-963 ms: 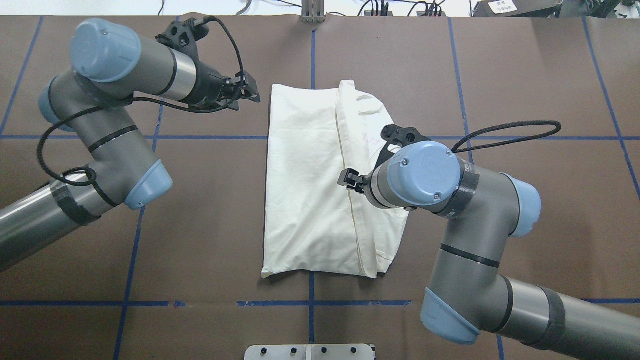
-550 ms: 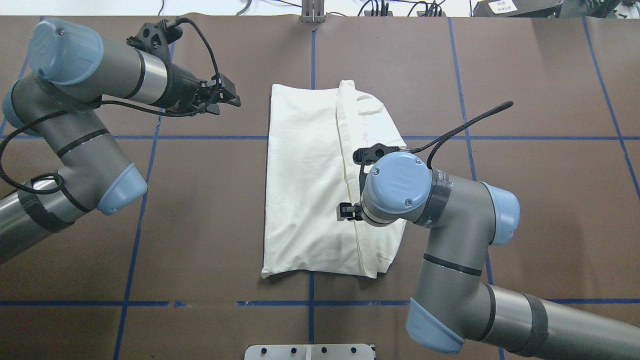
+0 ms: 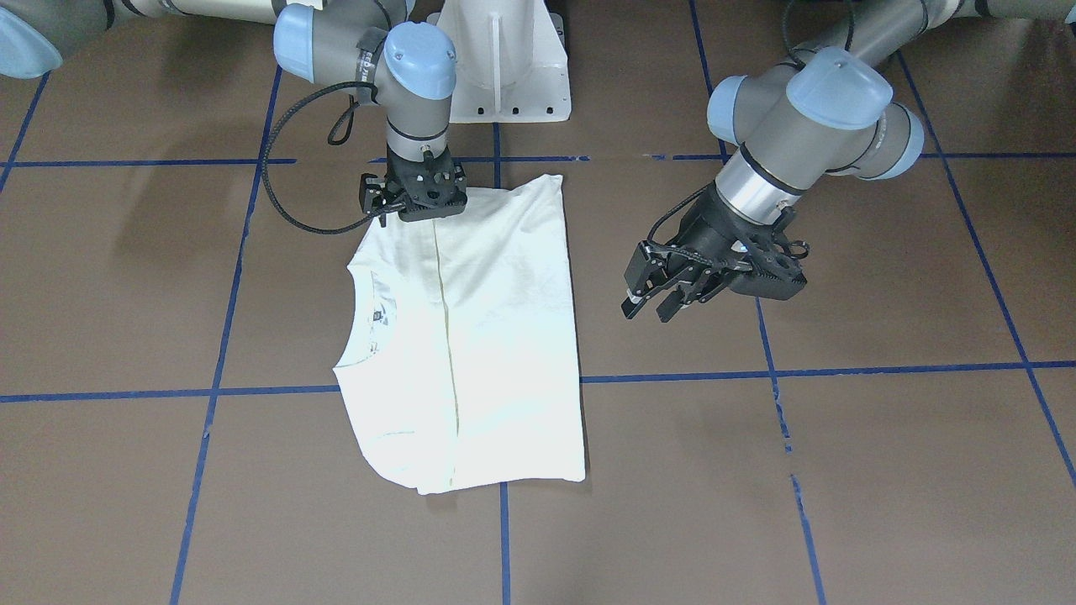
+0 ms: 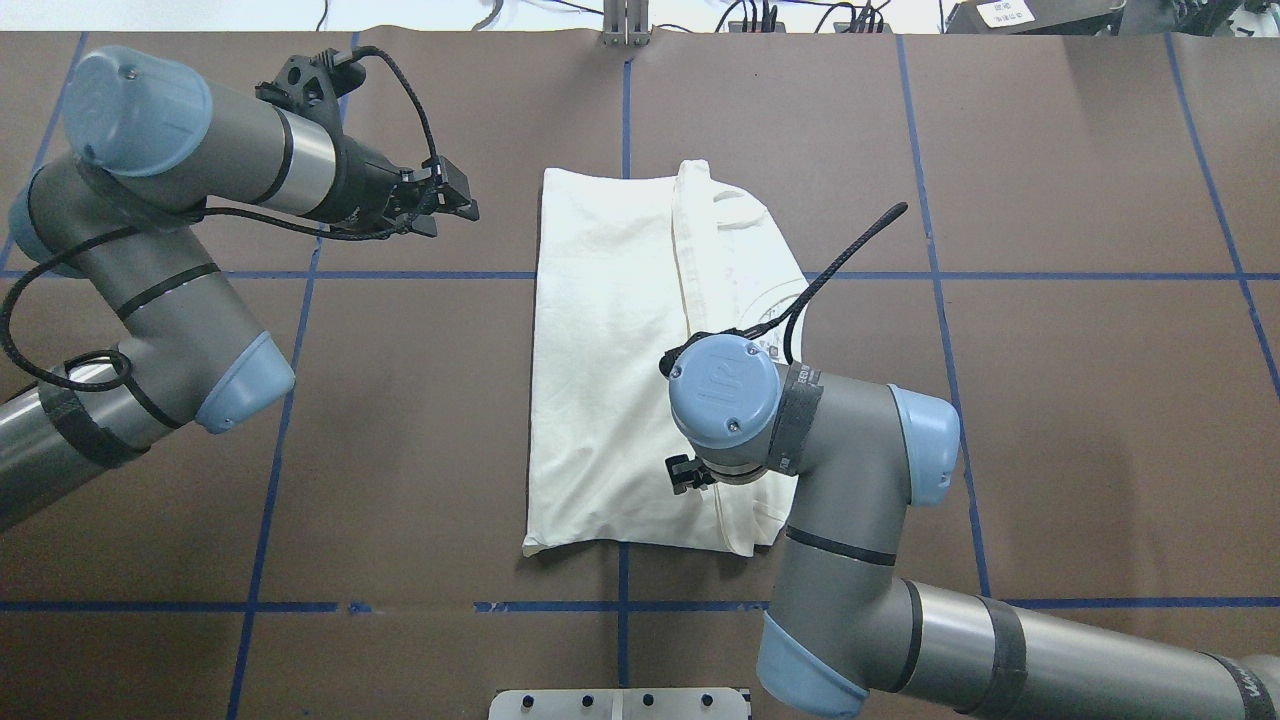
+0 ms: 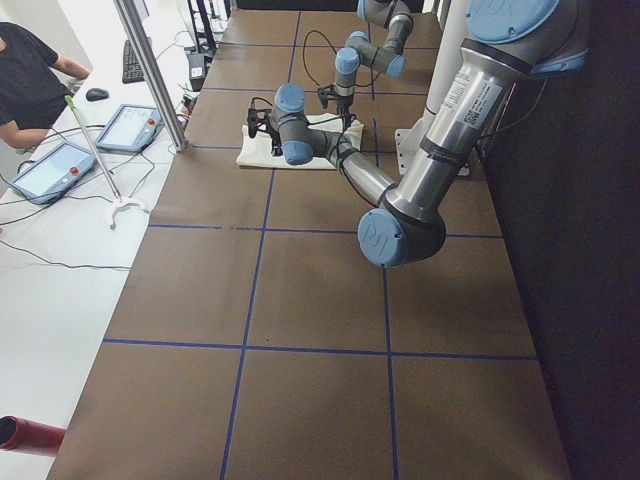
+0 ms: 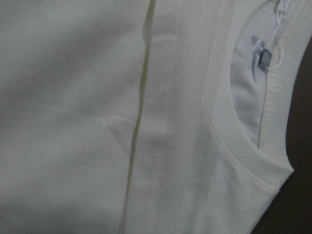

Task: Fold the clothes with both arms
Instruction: 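Grasp the folded shirt edge with the right gripper and fold it toward the middle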

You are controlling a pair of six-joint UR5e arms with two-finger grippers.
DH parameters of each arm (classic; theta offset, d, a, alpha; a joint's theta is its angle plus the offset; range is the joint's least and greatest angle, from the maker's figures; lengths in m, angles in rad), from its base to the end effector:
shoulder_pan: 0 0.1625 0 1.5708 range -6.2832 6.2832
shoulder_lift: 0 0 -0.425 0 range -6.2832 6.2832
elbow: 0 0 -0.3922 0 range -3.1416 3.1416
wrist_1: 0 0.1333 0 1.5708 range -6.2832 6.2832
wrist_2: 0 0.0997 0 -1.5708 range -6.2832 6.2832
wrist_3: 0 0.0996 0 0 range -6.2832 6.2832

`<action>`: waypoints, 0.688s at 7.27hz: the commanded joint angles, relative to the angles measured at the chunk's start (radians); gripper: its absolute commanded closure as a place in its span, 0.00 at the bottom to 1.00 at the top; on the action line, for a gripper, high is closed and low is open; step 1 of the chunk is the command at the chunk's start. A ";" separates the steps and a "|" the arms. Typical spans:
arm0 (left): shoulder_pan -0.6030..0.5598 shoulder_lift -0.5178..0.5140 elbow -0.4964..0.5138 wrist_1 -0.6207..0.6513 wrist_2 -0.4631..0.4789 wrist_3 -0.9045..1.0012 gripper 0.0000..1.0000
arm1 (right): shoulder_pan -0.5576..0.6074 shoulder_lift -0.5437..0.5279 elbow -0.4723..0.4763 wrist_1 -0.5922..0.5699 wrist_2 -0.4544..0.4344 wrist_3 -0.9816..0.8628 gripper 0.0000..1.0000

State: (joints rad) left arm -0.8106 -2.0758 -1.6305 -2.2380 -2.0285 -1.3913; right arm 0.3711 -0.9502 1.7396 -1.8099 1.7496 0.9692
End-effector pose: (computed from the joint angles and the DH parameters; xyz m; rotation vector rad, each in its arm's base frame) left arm 0.3862 -0.5357 0.2602 0.2242 1.2524 -0.2623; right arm -0.5728 -0.3469 0.2612 0.1028 -0.5684 -0.2733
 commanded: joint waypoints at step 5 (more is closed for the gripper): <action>0.001 0.000 0.011 -0.008 -0.002 0.000 0.39 | 0.003 -0.043 0.020 -0.137 0.001 -0.096 0.00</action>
State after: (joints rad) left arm -0.8100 -2.0755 -1.6211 -2.2452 -2.0305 -1.3913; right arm 0.3533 -0.9624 1.7403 -1.9233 1.7481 0.8920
